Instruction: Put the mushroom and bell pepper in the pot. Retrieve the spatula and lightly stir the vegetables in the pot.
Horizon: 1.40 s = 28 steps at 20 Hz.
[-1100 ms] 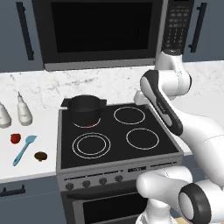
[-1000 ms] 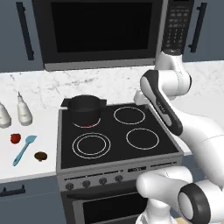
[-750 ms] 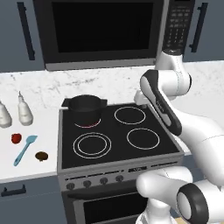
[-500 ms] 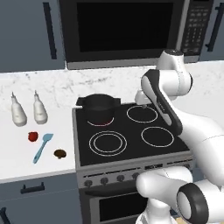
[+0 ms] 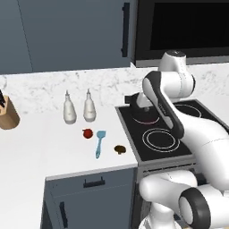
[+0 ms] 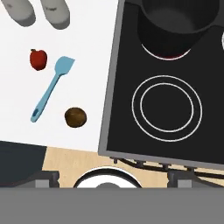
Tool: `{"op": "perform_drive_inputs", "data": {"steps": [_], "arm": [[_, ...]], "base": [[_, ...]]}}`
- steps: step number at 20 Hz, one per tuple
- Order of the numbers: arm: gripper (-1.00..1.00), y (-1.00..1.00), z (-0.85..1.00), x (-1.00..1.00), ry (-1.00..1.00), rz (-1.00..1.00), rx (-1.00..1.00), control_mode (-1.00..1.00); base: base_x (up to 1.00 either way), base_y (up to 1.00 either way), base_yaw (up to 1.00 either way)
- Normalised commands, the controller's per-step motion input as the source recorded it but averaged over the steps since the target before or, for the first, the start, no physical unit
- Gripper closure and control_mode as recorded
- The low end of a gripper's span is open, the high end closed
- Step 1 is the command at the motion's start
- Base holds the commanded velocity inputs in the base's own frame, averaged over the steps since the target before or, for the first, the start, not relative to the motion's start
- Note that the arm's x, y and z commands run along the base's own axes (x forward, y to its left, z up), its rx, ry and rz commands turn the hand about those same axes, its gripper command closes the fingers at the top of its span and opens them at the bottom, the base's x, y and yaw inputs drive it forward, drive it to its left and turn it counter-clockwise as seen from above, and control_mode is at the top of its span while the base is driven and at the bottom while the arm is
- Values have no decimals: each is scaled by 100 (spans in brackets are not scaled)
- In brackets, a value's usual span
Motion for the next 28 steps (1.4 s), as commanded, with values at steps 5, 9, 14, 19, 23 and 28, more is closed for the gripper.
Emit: {"op": "perform_drive_inputs", "data": {"steps": [5,9,14,19,23,28], "arm": [[-100,0,0,0,0,0,0,100],[-100,0,-1,0,1,0,0,-100],[-100,0,-12,27,6,0,0,-100],[-100,12,-39,54,2,2,0,-100],[-100,19,-62,29,9,13,0,-100],[-100,23,-67,6,2,12,0,-100]], "base": [[24,10,0],[10,-7,0],[0,0,0],[0,0,0],[0,0,0],[0,0,0]]}}
